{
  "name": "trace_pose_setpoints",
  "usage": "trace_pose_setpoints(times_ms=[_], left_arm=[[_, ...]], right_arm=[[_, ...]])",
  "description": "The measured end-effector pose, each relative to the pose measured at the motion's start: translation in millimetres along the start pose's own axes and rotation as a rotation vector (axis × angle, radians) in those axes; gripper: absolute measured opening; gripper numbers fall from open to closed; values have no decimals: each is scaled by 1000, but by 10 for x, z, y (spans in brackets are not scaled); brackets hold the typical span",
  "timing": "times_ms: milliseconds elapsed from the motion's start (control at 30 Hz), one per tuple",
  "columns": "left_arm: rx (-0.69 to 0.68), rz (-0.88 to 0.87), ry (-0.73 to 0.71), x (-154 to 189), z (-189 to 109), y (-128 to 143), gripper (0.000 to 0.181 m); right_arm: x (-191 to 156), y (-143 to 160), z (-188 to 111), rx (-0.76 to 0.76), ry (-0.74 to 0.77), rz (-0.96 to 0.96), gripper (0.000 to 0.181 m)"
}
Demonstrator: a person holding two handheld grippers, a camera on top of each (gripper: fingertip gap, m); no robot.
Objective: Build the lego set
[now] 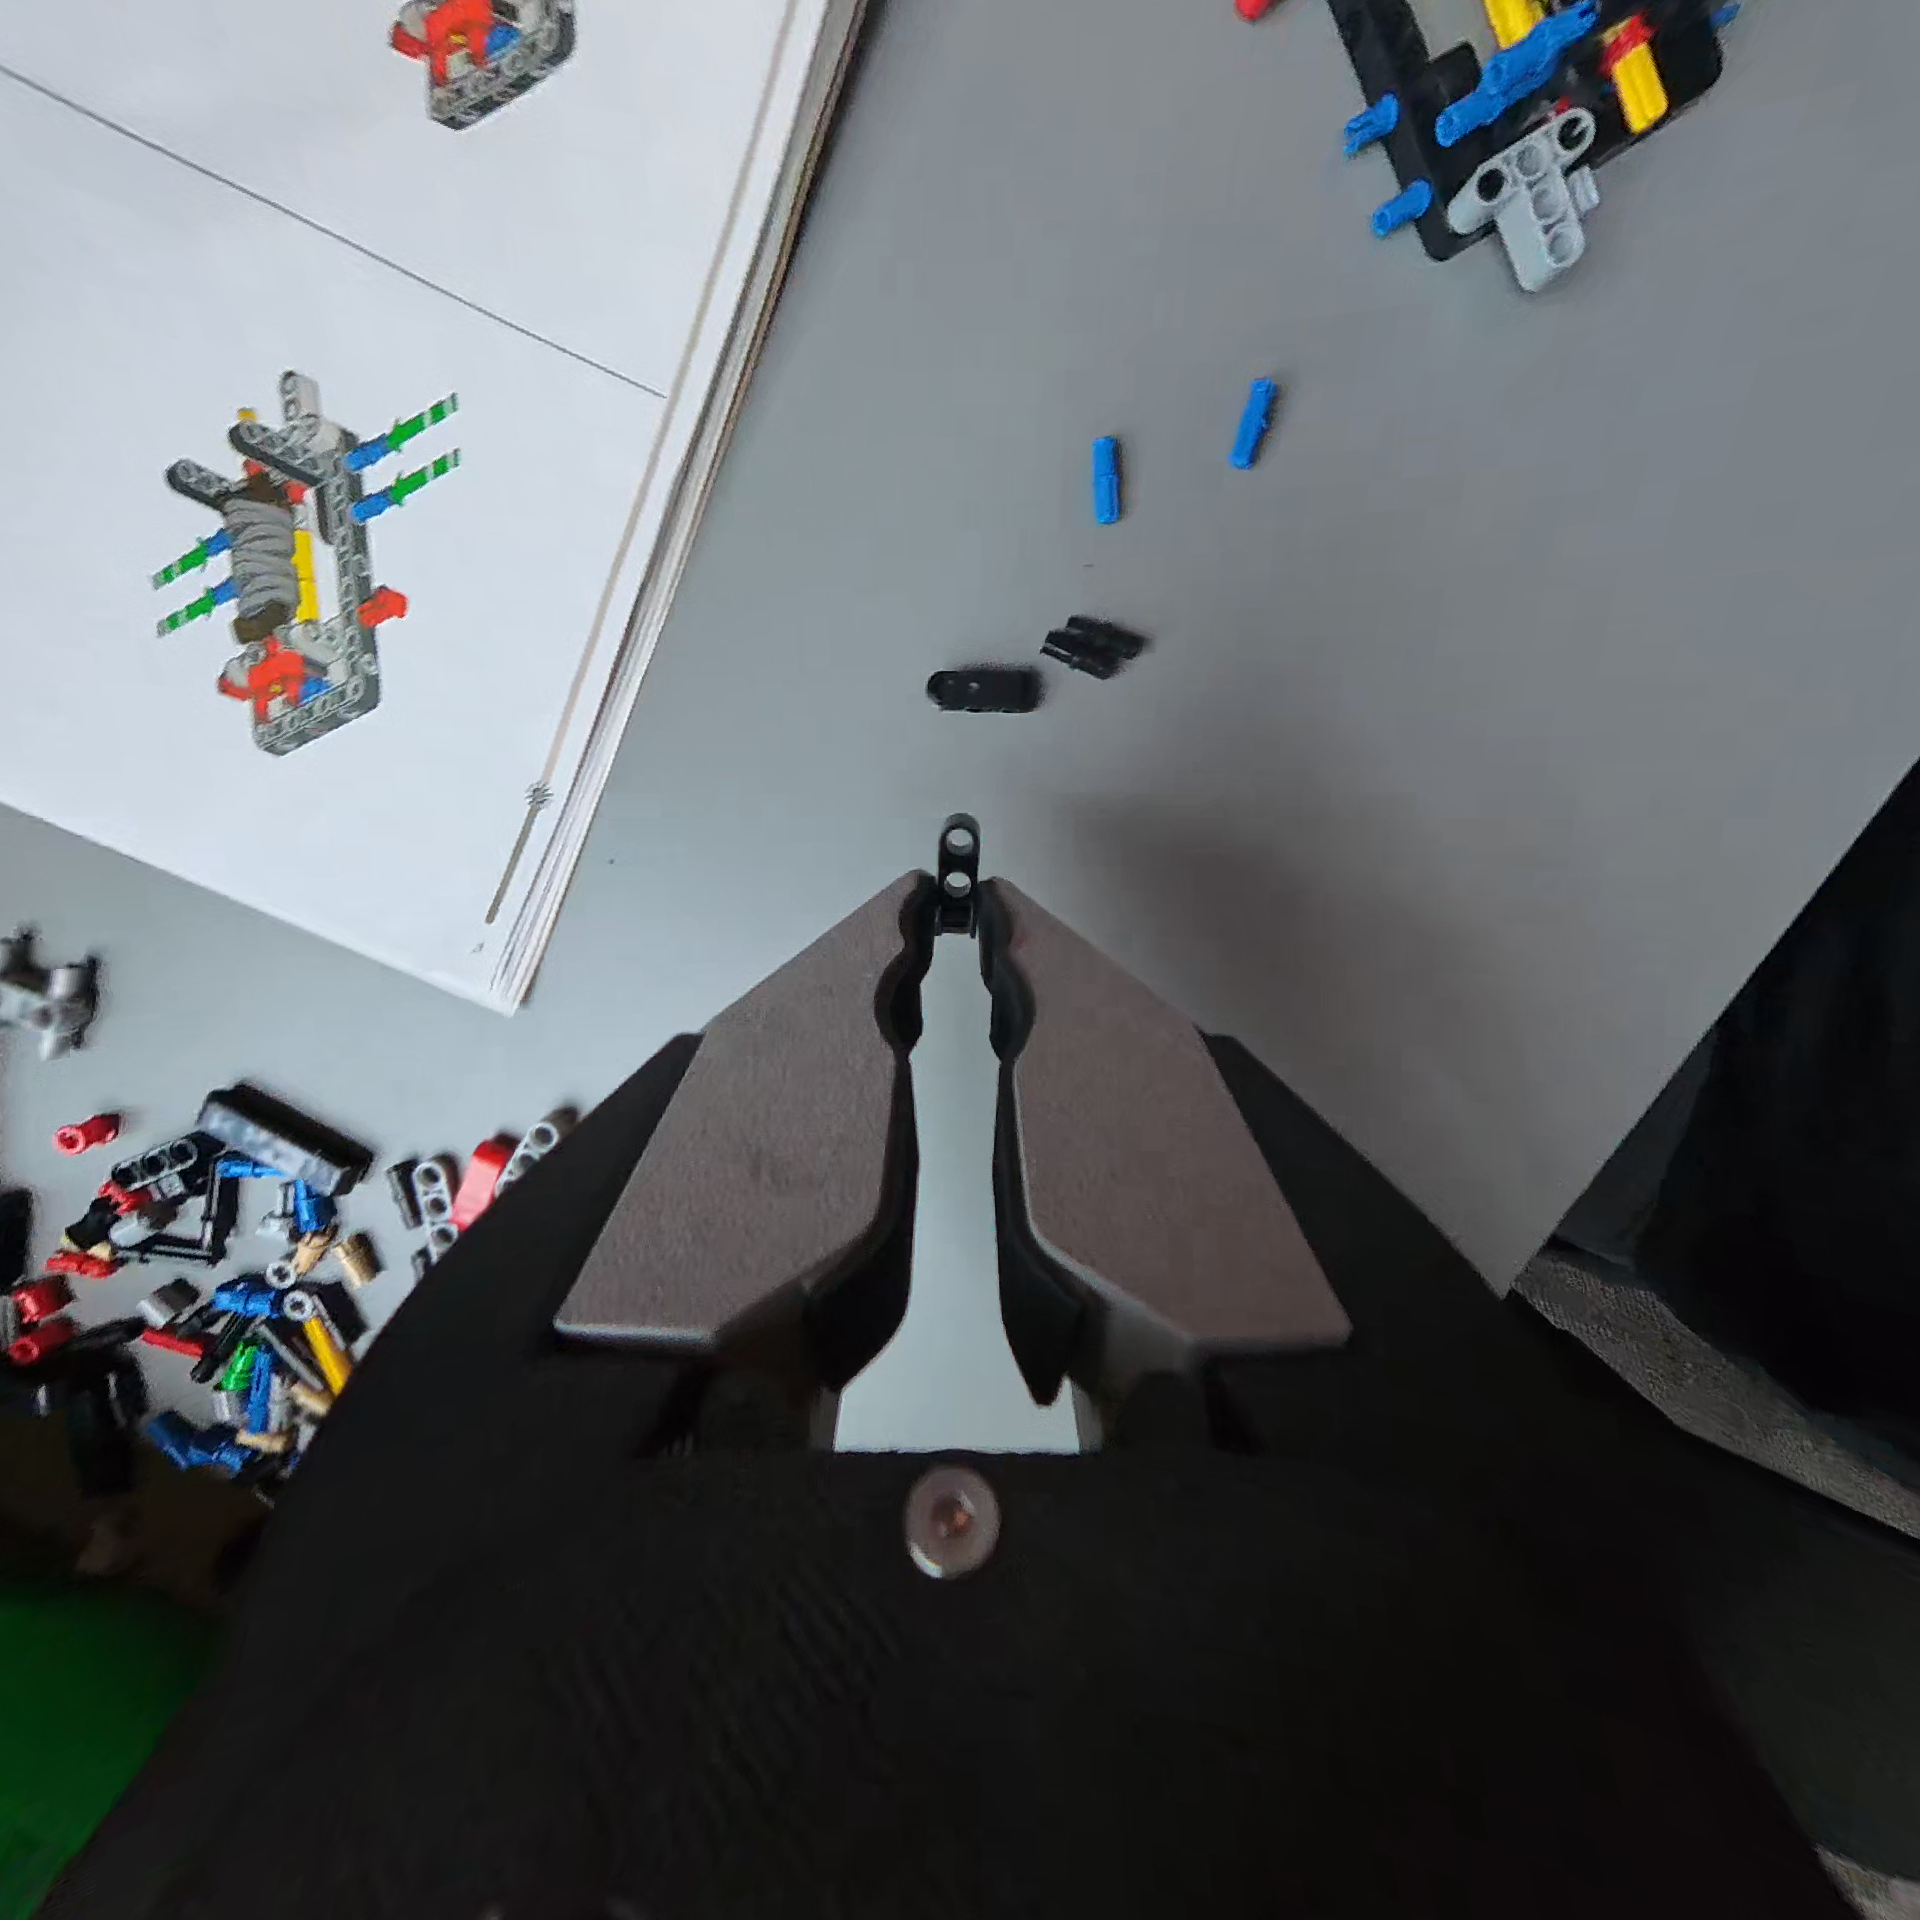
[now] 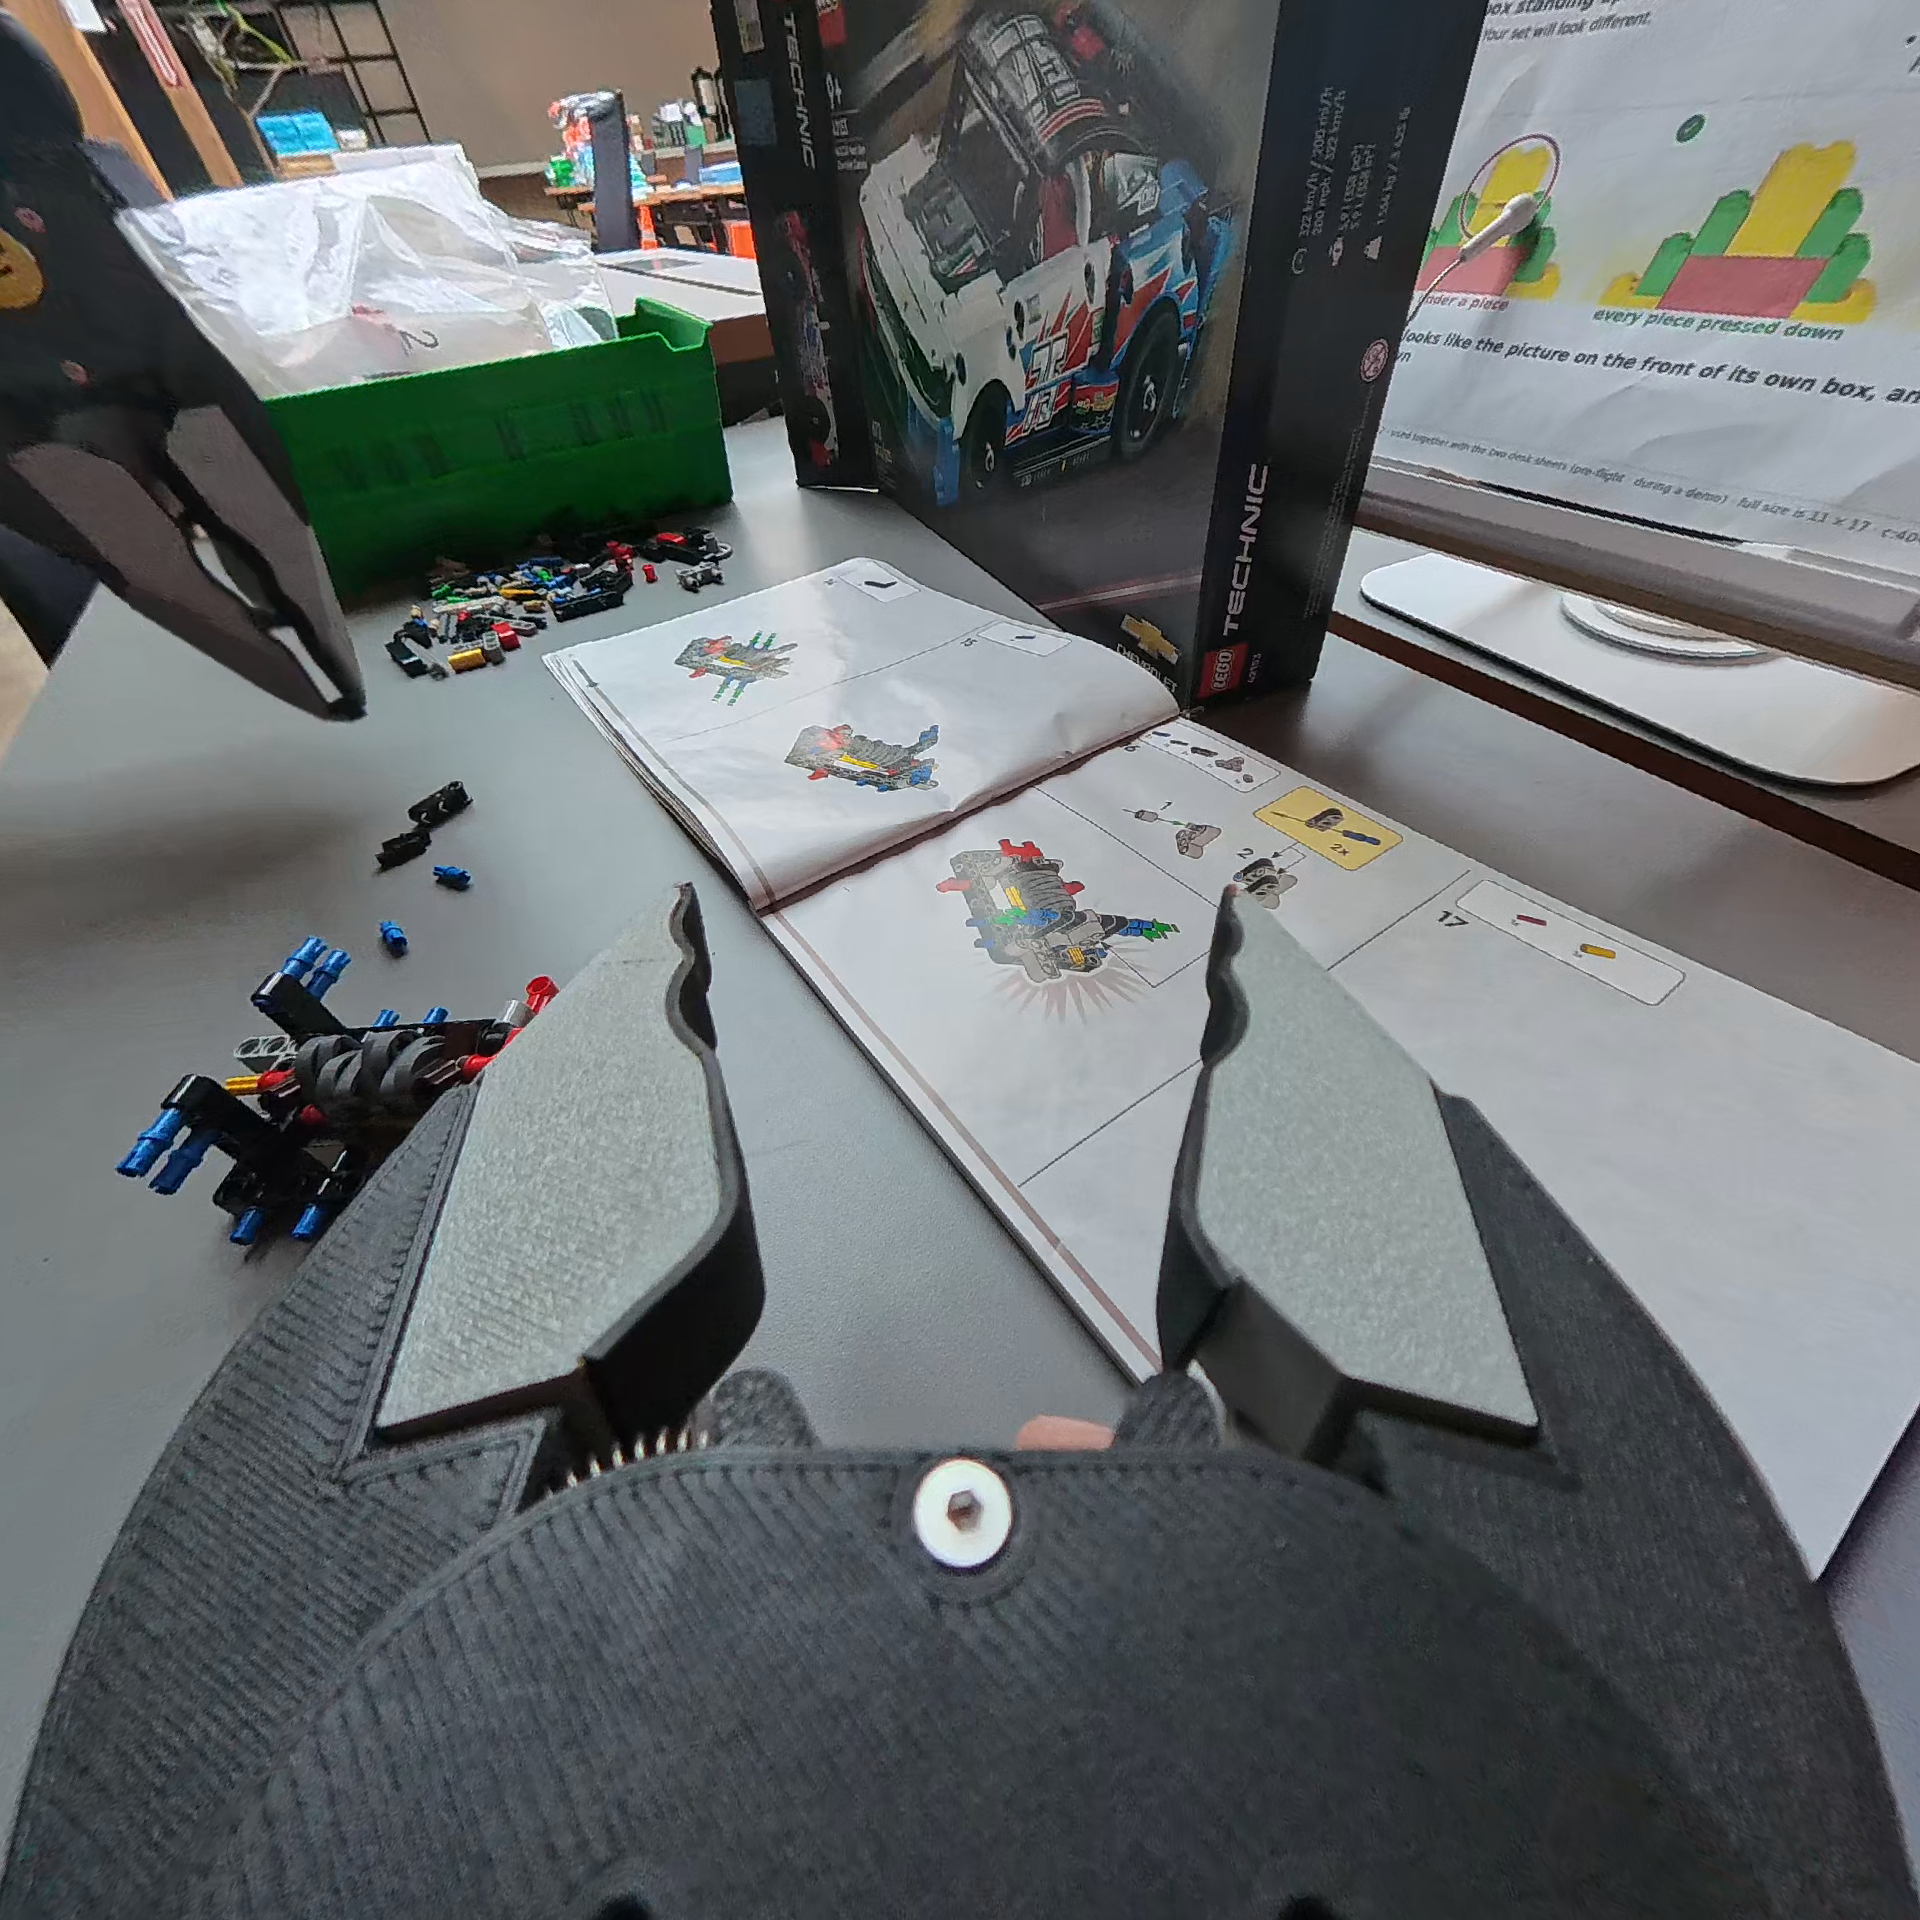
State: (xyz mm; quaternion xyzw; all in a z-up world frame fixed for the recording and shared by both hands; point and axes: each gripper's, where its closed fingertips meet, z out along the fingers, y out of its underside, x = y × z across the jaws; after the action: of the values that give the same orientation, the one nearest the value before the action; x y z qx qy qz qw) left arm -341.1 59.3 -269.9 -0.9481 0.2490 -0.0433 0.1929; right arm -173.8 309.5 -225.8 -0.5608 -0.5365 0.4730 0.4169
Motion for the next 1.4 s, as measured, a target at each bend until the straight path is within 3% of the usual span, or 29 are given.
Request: trace_pose_setpoints(times_ms=[267, 500, 633, 833, 1033, 1300, 1400], left_arm=[[-78, 12, 26, 153, 217, -20, 5], [-54, -32, -9, 119, 389, -62, 6], [-34, -40, 19, 176, 364, -99, 15], [-21, -70, 7, 100, 225, 1, 14], [32, -95, 82, 251, 246, 19, 20], [41, -33, -105, -45, 375, -65, 21], [76, -34, -79, -35, 371, -125, 21]], right_arm=[[-32, 13, 23, -14, -6, -20, 93], [-43, 19, 34, -20, -8, -28, 93], [-37, 18, 27, -18, -6, -25, 93], [-37, 22, 30, -20, -7, -25, 93], [-32, 19, 24, -16, -5, -21, 93], [-32, 25, 27, -18, -10, -15, 93], [-27, 21, 24, -15, -16, -3, 93]])
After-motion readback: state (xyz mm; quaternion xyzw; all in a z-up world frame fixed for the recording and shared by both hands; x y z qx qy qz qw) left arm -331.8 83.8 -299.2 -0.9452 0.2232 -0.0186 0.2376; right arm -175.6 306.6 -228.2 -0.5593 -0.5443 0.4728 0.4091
